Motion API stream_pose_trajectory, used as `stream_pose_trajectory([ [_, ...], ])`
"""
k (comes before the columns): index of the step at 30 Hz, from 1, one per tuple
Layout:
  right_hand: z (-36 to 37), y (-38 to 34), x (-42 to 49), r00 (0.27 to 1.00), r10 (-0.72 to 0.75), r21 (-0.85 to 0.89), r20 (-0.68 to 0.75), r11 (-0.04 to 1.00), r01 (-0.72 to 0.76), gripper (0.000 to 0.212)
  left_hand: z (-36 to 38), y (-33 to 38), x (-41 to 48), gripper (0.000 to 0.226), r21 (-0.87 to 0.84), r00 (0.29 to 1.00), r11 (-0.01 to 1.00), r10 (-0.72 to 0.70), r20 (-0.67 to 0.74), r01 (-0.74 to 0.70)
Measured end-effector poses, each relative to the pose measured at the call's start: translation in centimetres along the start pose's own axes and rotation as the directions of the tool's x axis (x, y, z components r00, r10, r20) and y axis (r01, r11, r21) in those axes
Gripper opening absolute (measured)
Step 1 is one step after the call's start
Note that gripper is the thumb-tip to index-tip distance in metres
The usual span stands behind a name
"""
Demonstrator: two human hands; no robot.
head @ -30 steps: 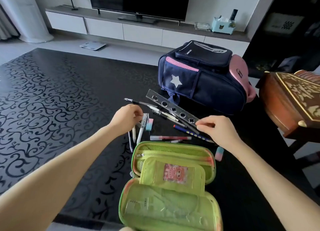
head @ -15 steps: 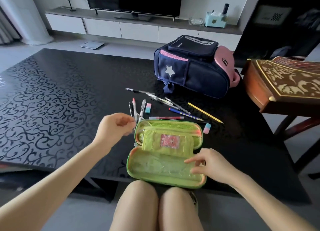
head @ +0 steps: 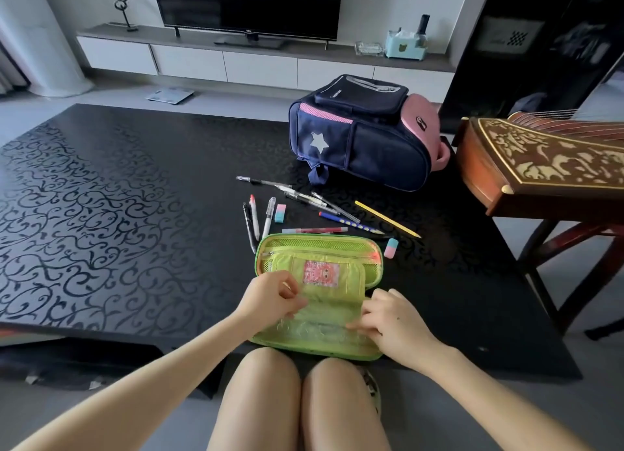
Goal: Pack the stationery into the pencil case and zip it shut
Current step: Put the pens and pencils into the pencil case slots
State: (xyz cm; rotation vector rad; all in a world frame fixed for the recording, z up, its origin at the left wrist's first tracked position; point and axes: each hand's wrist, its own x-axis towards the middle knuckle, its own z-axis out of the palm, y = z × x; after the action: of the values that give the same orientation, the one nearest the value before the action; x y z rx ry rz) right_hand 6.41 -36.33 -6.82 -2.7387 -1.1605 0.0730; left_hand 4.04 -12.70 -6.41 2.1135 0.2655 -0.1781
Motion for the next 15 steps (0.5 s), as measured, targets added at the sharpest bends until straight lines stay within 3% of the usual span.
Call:
stream_pose_trajectory([
  [4, 0.3, 0.5, -0.8, 0.994, 0.063, 0.044, -0.094, 0.997, -0.059, 0.026, 1.5, 0.1, -0.4, 0.014, 0.375, 0.979, 0.919, 0.175, -0.109, -0.122],
  [7, 0.3, 1.0, -1.0, 0.992, 0.071, 0.046, -0.104, 0.997, -0.067, 0.021, 2.2, 0.7, -0.6, 0.028, 0.717, 0.95, 0.677, 0.305, -0.07, -0.164],
  [11, -0.5, 1.6, 0.2, 0.984, 0.116, 0.083, -0.135, 0.991, -0.106, 0.013, 1.9, 0.9, -0.2, 0.031, 0.802, 0.973, 0.56, 0.202, 0.112, -0.209],
  [15, -1.5, 2.0, 2.2, 0.967, 0.185, 0.084, -0.177, 0.981, -0.173, 0.01, 1.5, 1.0, 0.1, 0.028, 0.757, 0.994, 0.644, 0.086, 0.072, -0.11],
])
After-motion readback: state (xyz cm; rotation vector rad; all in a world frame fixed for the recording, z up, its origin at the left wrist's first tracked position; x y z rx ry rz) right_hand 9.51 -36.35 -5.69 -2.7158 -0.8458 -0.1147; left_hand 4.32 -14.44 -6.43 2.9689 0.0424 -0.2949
